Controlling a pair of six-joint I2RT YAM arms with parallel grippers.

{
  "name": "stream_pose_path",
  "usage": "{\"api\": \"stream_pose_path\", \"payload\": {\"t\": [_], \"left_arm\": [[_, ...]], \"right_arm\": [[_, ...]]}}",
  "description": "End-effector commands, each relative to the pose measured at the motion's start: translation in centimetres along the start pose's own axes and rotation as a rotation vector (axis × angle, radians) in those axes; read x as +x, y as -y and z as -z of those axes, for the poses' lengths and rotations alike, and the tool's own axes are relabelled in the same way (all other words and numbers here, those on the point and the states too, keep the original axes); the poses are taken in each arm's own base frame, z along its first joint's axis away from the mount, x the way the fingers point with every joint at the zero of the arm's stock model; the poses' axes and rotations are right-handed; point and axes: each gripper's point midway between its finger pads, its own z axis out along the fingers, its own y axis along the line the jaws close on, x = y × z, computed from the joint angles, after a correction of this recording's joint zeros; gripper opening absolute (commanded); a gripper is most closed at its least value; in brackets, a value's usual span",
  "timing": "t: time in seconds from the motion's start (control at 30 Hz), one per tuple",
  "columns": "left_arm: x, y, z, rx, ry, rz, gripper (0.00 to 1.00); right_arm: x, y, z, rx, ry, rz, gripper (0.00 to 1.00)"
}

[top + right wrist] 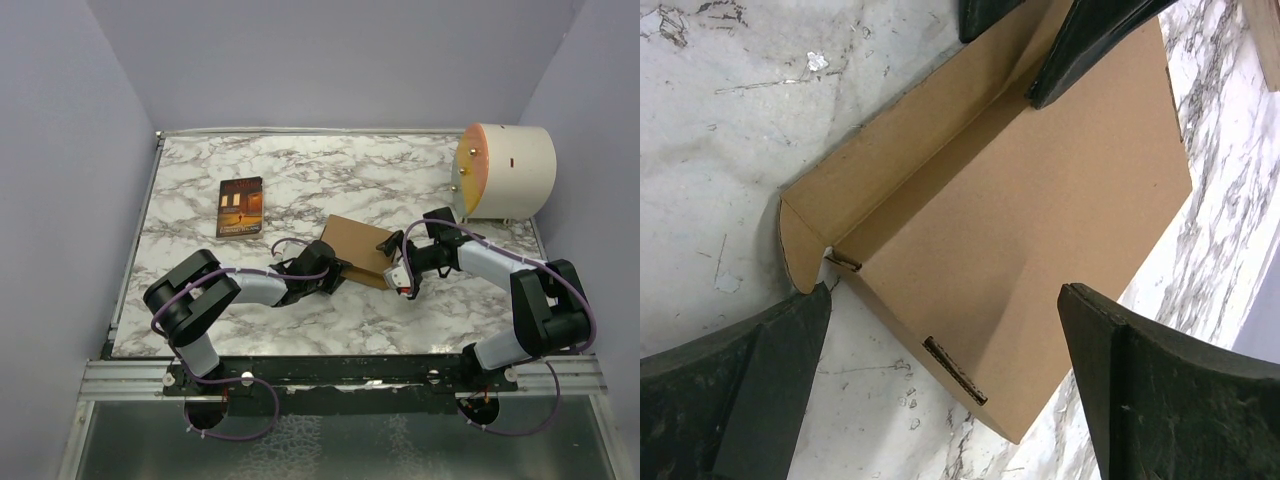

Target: Fold the paper box

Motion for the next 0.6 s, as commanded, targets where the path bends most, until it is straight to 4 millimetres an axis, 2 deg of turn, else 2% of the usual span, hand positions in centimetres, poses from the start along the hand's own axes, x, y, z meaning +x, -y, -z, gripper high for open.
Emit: {"api": "stream_pose_path", "payload": {"t": [0.0, 0.27, 0.57], "left_arm": [[-2.5, -6.3, -0.7, -0.215, 0.088, -0.060, 0.45], [-2.5, -6.4, -0.7, -0.216, 0.085, -0.060, 0.45], [-2.7, -6.7, -0.6, -0.219, 0.085, -0.055, 0.44]], "right_arm": [[-1.3, 0.1, -0.4, 0.019, 0.060, -0.010, 0.98], [-1.7, 0.4, -0.6, 0.017, 0.077, -0.056, 0.98], [-0.1, 0.5, 0.6, 0.003, -0.036, -0.102, 0.98]]}}
